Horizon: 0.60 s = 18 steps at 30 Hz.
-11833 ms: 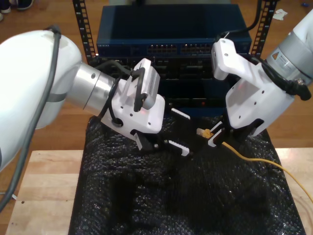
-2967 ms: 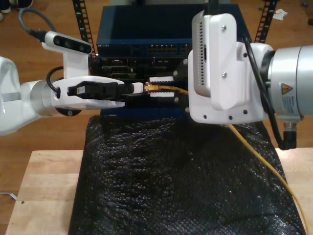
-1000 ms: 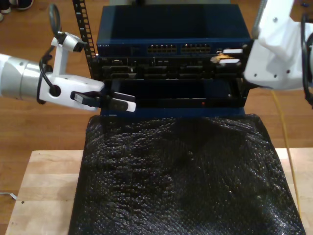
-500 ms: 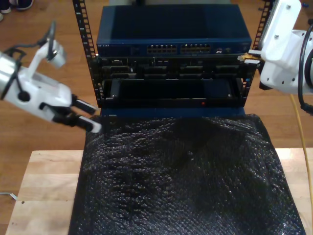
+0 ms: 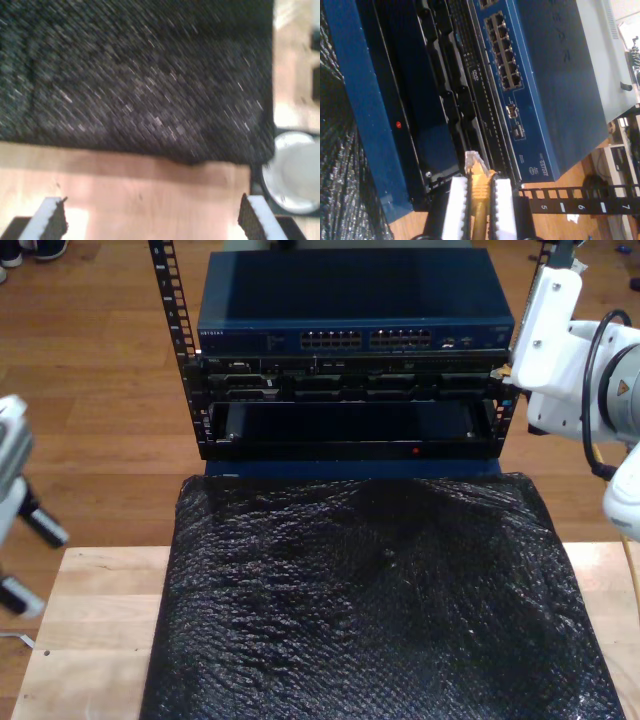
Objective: Grab the cable and plug it in
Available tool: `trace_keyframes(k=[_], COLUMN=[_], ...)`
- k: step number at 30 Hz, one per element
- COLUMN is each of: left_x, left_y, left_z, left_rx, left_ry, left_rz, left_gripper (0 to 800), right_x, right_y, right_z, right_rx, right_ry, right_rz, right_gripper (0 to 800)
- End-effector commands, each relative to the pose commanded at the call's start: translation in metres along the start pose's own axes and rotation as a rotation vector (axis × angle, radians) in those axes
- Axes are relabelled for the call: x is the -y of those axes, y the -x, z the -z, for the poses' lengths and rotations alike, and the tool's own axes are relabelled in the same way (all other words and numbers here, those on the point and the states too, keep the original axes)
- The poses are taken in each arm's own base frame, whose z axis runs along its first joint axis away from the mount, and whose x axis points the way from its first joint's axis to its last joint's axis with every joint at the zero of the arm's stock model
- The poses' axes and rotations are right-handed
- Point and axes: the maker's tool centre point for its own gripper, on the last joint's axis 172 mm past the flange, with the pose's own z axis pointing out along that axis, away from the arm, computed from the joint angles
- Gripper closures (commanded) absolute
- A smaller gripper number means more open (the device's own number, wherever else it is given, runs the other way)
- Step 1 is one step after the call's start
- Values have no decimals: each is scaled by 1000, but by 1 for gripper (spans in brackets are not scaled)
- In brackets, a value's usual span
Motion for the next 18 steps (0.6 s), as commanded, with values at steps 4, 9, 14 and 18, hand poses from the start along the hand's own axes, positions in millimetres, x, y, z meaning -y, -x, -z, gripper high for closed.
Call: trace_keyframes(k=[4,9,14,18], left_x=[-30,-72,-116,-158], left_y=[45,81,102,120], left_z=[-10,-32,-58,-86], left_rx=[-4,-44,-72,-95], left_ry=[23,61,117,186], left_rz=[-61,-99,-148,-185], left_gripper=[1,1,1,1], right_x=[2,3,5,6], right_y=[1,1,0,0], right_z=[-2,-3,-4,-7], right_rx=[4,5,4,5], right_ry=[-6,-9,-13,-17], right_rz=[12,11,13,10], right_gripper=[800,800,800,800])
